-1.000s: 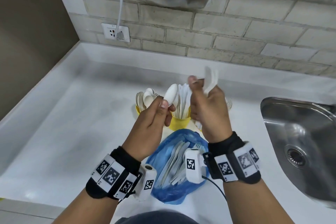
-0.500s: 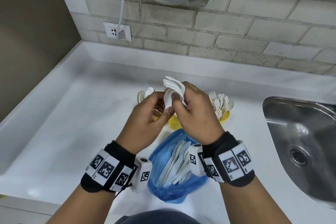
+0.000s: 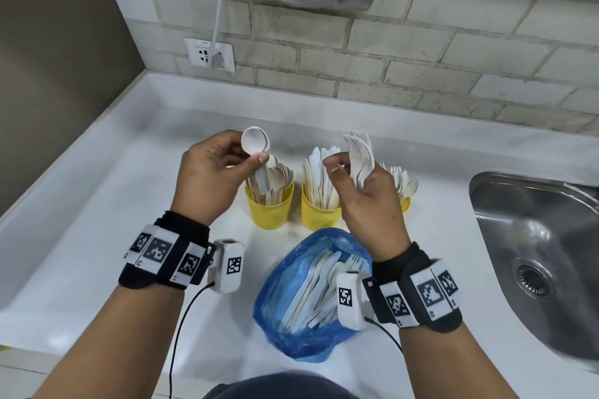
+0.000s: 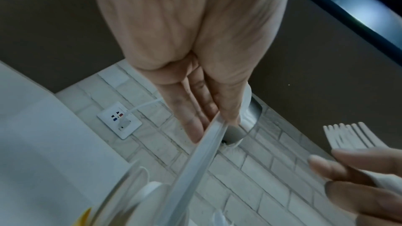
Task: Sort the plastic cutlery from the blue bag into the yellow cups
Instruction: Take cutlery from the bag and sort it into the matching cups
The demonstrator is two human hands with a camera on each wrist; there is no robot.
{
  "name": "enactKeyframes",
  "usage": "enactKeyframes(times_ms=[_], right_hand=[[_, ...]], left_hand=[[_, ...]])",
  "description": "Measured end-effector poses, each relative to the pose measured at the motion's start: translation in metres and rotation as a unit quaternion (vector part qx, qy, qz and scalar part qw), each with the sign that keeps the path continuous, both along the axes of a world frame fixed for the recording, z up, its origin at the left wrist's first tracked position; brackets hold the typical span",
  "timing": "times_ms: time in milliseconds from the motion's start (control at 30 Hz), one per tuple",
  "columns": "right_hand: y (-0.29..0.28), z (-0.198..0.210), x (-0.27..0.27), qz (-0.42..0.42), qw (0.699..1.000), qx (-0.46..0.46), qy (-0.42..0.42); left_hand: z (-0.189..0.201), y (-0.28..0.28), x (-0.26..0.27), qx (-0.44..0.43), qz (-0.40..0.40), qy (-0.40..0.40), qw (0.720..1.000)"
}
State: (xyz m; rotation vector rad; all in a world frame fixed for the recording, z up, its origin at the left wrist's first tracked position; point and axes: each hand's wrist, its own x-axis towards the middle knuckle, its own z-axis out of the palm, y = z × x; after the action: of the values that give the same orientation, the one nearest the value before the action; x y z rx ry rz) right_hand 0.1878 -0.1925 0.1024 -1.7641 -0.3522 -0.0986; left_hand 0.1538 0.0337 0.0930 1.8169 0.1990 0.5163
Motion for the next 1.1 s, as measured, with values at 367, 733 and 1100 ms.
enactKeyframes(times_ms=[367, 733, 1100], right_hand=[[-0.004, -0.005, 0.001, -0.006, 0.999, 0.017, 0.051], [-0.006, -0.015, 0.001, 0.005, 0.995, 0.02, 0.098], [-0.003, -0.014, 0.0, 0.002, 0.995, 0.017, 0.097]], left_hand=[[-0.035, -0.009, 0.008, 0.184, -0.016, 0.044, 0.982], [-0.062, -0.015, 0.011, 0.422, -0.048, -0.001, 0.905], [-0.059, -0.022, 0.017, 0.509, -0.013, -0.007, 0.861]])
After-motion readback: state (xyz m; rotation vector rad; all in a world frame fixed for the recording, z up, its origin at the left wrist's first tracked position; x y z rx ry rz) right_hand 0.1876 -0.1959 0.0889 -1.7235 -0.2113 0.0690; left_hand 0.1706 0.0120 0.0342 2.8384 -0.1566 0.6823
